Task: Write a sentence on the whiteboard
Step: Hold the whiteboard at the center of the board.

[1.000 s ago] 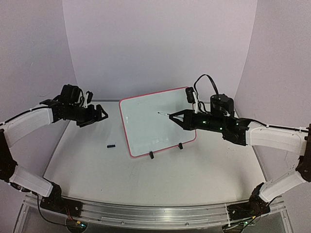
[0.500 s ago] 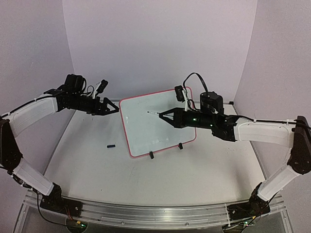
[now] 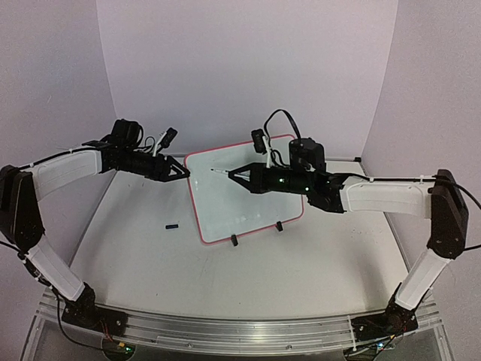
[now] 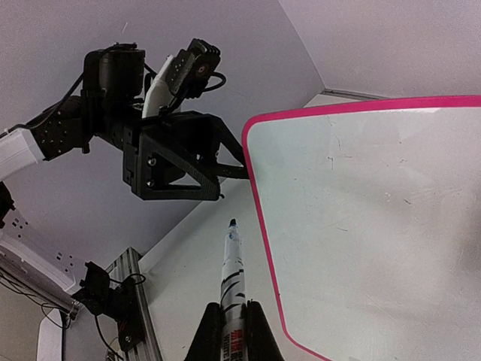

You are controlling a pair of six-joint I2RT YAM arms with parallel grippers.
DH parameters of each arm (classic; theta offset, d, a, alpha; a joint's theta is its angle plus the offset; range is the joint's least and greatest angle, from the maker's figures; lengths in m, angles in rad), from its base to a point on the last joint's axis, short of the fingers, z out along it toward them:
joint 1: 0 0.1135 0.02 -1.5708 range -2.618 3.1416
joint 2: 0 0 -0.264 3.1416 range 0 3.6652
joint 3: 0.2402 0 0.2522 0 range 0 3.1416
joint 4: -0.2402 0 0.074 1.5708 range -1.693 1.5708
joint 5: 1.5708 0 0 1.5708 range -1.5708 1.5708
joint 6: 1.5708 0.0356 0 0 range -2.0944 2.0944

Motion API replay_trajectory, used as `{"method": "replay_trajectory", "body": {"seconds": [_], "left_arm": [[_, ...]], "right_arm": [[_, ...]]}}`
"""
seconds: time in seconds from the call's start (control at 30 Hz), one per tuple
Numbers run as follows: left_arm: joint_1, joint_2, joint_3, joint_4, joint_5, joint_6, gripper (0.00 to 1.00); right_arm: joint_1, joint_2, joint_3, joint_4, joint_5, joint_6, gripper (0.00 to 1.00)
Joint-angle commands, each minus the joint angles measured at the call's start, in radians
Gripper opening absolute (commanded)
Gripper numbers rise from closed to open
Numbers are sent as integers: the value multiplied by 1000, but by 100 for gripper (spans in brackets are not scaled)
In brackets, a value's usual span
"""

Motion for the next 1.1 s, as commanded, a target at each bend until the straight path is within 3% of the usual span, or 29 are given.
{"method": "replay_trajectory", "body": {"seconds": [0.0, 0.67, 0.97, 1.07], "left_arm": [[-10, 35, 38, 69, 17, 11, 56], [-10, 50, -4, 95, 53, 40, 13], [-10, 50, -7, 74, 59, 88, 0], [-10, 56, -6, 62, 64, 102, 0]], "right_arm": [[7, 33, 62, 54, -7, 10, 0], [24, 116, 140, 67, 20, 11, 0], [26, 133, 149, 67, 24, 14, 0], [26, 131, 145, 66, 28, 14, 0]]}}
